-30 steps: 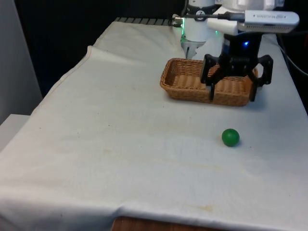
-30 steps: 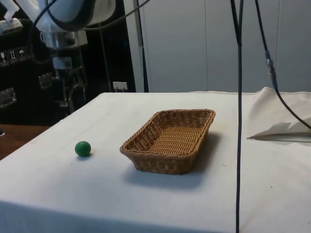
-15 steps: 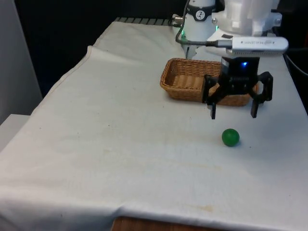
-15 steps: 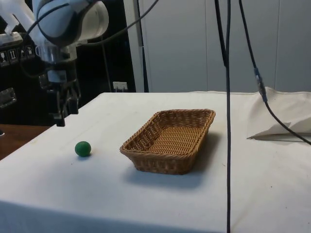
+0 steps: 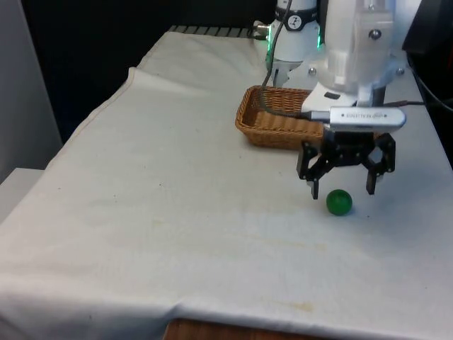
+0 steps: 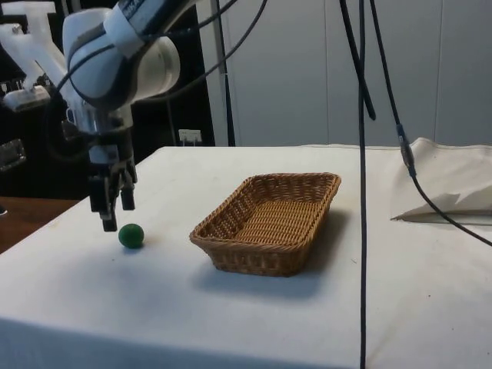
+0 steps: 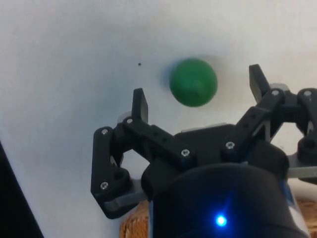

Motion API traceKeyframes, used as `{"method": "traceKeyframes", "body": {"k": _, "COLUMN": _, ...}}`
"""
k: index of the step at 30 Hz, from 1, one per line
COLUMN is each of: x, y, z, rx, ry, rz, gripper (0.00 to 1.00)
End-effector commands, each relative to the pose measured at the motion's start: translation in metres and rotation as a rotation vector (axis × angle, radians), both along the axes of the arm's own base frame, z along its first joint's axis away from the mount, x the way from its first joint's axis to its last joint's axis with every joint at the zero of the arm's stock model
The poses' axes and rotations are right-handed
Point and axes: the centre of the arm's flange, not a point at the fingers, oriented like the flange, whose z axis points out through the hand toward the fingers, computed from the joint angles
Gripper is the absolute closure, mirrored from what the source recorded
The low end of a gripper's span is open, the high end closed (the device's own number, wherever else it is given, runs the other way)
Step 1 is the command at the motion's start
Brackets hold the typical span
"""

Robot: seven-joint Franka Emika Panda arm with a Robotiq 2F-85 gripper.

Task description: Pick up the ball and place it into the basket.

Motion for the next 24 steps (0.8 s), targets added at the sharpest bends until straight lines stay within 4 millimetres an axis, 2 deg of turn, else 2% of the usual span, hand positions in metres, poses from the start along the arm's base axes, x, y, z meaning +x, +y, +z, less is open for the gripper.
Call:
{"method": "traceKeyframes", "body": {"k": 1, "x": 0.000, "y": 0.002, "z": -0.006, "rx": 0.009, "ry": -0.005, "rz": 0.005, "gripper": 0.00}}
{"method": "traceKeyframes", "body": {"k": 3, "x": -0.001, "y": 0.002, "z": -0.007, "rx": 0.000, "ry": 0.005, "rz": 0.004, "gripper": 0.00}}
{"method": "traceKeyframes", "body": {"k": 4, "x": -0.002, "y": 0.005, "z": -0.017, "rx": 0.009, "ry": 0.001, "rz": 0.008, "gripper": 0.00}}
{"method": "traceKeyframes", "body": {"k": 10, "x": -0.005, "y": 0.010, "z": -0.039, "rx": 0.013, "ry": 0.009, "rz": 0.011, "gripper": 0.00}}
{"method": "traceKeyframes", "body": {"k": 24, "x": -0.011, "y": 0.003, "z": -0.040, "rx": 0.006, "ry": 0.020, "rz": 0.012, "gripper": 0.00}}
